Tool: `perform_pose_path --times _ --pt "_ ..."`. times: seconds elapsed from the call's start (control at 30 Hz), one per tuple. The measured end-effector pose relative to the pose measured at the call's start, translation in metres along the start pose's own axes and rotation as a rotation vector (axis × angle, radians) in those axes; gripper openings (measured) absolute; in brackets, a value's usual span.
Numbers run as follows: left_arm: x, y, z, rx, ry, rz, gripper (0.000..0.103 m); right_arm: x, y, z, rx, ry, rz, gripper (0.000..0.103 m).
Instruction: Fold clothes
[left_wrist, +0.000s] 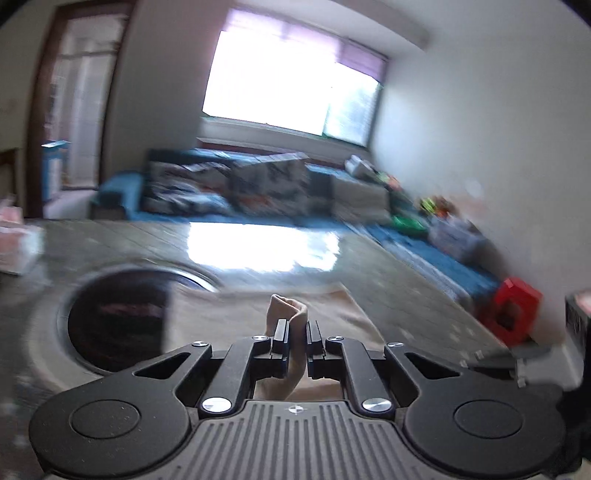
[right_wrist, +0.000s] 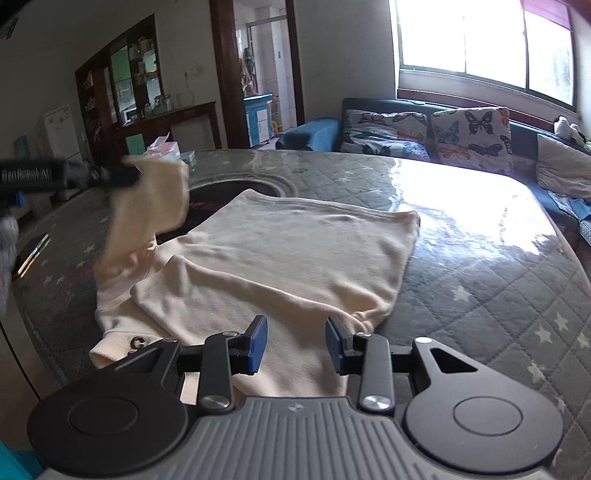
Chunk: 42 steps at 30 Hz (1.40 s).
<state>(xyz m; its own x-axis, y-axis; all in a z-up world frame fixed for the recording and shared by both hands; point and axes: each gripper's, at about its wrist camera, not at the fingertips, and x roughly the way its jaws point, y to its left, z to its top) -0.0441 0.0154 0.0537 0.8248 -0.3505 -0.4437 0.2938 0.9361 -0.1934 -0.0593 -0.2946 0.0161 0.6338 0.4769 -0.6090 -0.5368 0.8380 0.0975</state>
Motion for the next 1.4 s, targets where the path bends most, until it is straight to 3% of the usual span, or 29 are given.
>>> perform_pose_path --times 0.13,0.17,0.2,0.23,0.27,0.33,0.4,0.63,1.03,1.27,1.4 --pt "0.025 -0.006 -0.016 0.001 0.092 -0.012 0.016 -0.005 -0.006 -0.001 0.023 -0.005 -0.007 0.034" --pt "0.028 -0.005 -0.02 0.005 0.107 -0.011 0.022 -0.005 -0.007 -0.001 0.028 -0.005 -0.005 0.034" --pt "0.029 -0.004 -0.023 0.013 0.117 -0.004 0.036 -0.004 -0.007 0.0 0.029 -0.003 -0.003 0.034" --pt "0.029 -0.002 -0.026 0.02 0.123 0.01 0.044 -0.003 -0.006 0.001 0.029 -0.001 0.001 0.034" --pt "0.027 0.0 -0.028 0.024 0.121 0.023 0.051 -0.003 -0.006 0.002 0.028 0.001 0.004 0.034" --pt "0.02 0.004 -0.03 0.034 0.114 0.035 0.052 0.002 -0.004 0.004 0.03 0.007 0.019 0.033" --pt "0.013 0.01 -0.032 0.036 0.1 0.059 0.067 0.007 -0.001 0.007 0.031 0.015 0.038 0.029" --pt "-0.018 0.032 -0.037 0.009 0.022 0.114 0.102 0.041 0.016 0.019 0.027 0.066 0.105 0.028" --pt "-0.041 0.069 -0.046 -0.051 -0.004 0.16 0.103 0.081 0.03 0.025 0.064 0.126 0.118 0.027" --pt "-0.04 0.069 -0.059 0.013 0.027 0.21 0.103 0.077 0.031 0.027 0.07 0.116 0.109 0.006" --pt "-0.034 0.068 -0.069 0.048 0.061 0.241 0.103 0.068 0.033 0.032 0.059 0.085 0.109 0.004"
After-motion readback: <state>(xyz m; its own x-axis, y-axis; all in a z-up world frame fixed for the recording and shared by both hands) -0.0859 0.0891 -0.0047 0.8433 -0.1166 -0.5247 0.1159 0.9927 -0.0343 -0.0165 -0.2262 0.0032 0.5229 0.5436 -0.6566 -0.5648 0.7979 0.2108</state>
